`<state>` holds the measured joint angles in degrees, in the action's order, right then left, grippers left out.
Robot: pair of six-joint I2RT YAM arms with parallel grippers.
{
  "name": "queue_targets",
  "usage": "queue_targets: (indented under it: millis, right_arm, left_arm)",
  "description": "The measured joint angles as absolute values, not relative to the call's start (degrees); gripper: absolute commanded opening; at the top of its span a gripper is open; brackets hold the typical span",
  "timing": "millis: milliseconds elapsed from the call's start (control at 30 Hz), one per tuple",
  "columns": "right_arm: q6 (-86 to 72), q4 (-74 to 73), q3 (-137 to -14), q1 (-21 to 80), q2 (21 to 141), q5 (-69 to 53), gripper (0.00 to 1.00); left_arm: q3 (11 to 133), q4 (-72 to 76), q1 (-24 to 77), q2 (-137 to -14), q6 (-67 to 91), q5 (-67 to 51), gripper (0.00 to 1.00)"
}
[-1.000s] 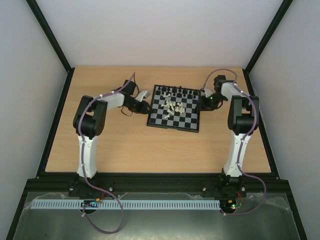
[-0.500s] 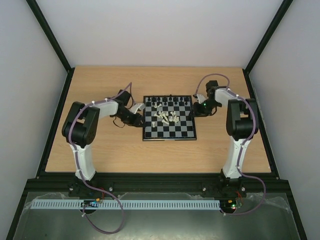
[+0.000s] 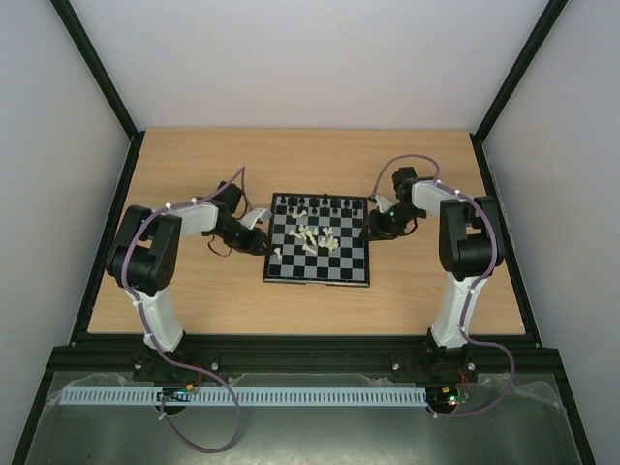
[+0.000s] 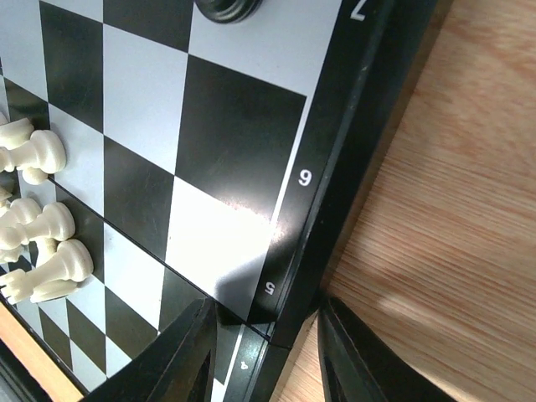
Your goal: Set up the chess pieces on the board
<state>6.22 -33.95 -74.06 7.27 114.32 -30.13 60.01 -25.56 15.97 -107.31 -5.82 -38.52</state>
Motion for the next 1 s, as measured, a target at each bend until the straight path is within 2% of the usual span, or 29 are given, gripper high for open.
queue_targets:
  millis: [533, 633, 767, 1000]
  right_arm:
    - [3.51, -33.06, -73.14, 7.79, 113.45, -30.35, 0.41]
    - [3.53, -33.08, -72.66, 8.16, 112.9, -30.13, 0.43]
    - [3.99, -33.76, -72.4, 8.62, 111.04, -28.93, 0.45]
    - [6.98, -35.53, -72.49, 7.62, 104.79, -27.81, 0.49]
  left_arm:
    - [59.94, -26.17, 15.03, -107.13, -7.99, -38.3, 0.35]
    - [59.94, -26.89, 14.55, -106.87, -8.8, -38.22, 0.37]
    - [59.94, -29.52, 13.08, -105.86, -10.02, -37.1, 0.46]
    - [63.55, -39.59, 9.02, -101.67, -16.1, -34.22, 0.48]
